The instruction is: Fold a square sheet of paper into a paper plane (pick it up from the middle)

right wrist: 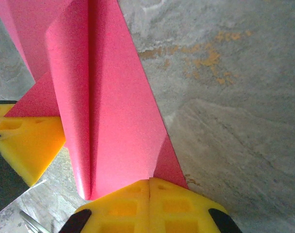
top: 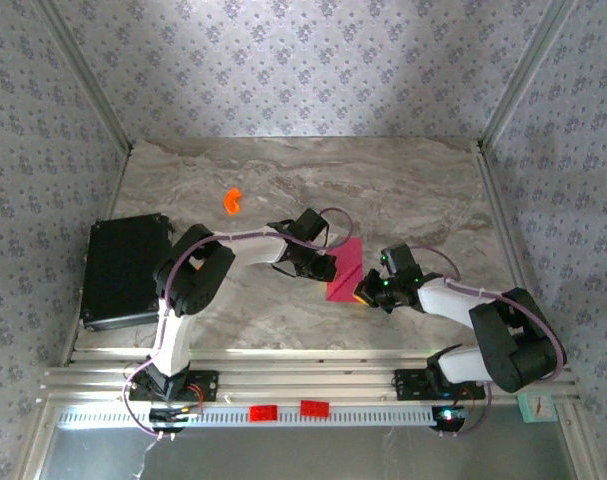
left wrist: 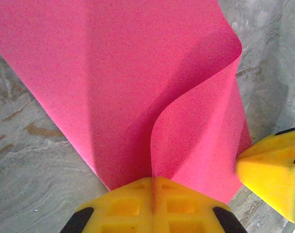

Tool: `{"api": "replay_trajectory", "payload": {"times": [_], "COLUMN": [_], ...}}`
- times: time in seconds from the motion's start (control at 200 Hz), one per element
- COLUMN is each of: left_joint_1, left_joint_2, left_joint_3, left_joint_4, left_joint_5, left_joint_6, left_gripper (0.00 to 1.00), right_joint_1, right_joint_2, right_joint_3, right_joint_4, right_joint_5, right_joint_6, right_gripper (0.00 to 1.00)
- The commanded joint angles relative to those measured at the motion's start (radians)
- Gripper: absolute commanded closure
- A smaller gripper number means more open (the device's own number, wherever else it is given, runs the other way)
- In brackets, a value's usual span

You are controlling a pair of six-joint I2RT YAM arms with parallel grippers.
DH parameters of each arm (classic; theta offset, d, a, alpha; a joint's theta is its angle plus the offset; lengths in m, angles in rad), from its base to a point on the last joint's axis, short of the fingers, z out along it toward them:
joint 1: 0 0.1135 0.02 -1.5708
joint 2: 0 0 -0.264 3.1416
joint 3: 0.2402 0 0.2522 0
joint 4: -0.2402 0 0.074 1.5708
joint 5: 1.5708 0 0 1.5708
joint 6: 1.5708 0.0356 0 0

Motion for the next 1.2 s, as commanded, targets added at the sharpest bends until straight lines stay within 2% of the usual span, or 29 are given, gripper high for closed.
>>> {"api": "replay_trajectory", "payload": {"times": [0.0, 0.295, 0.485, 0.705, 1.049, 1.194], "left_joint_1": [-0.007, -0.007, -0.007, -0.007, -0.007, -0.007], "left_joint_2": [0.021, 0.029, 0.032, 0.037, 0.040, 0.043], "left_joint_3": [0.003, 0.002, 0.000, 0.007, 0.007, 0.007], "left_joint_4": [-0.021, -0.021, -0.018, -0.021, -0.022, -0.027], "left_joint_5": [0.006, 0.004, 0.007, 0.007, 0.010, 0.009], "left_joint_6": [0.011, 0.008, 0.006, 0.008, 0.009, 0.011], "left_gripper": [0.95, 0.95, 0.95, 0.95, 0.96, 0.96], "right_joint_1": [-0.010, -0.036, -0.028, 0.003, 0.002, -0.006], "right_joint_2": [-0.008, -0.056, 0.047, 0.133, 0.209, 0.210], "right_joint_3": [-0.024, 0.030, 0.088, 0.157, 0.079, 0.065], "right_joint_4": [-0.065, 0.037, 0.137, 0.162, 0.238, 0.213], "right_joint_5": [0.013, -0.033, -0.076, -0.060, -0.046, -0.039], "right_joint_6": [-0.017, 0.030, 0.064, 0.078, 0.087, 0.069], "right_gripper": [0.93, 0.93, 0.98, 0.98, 0.98, 0.98]}}
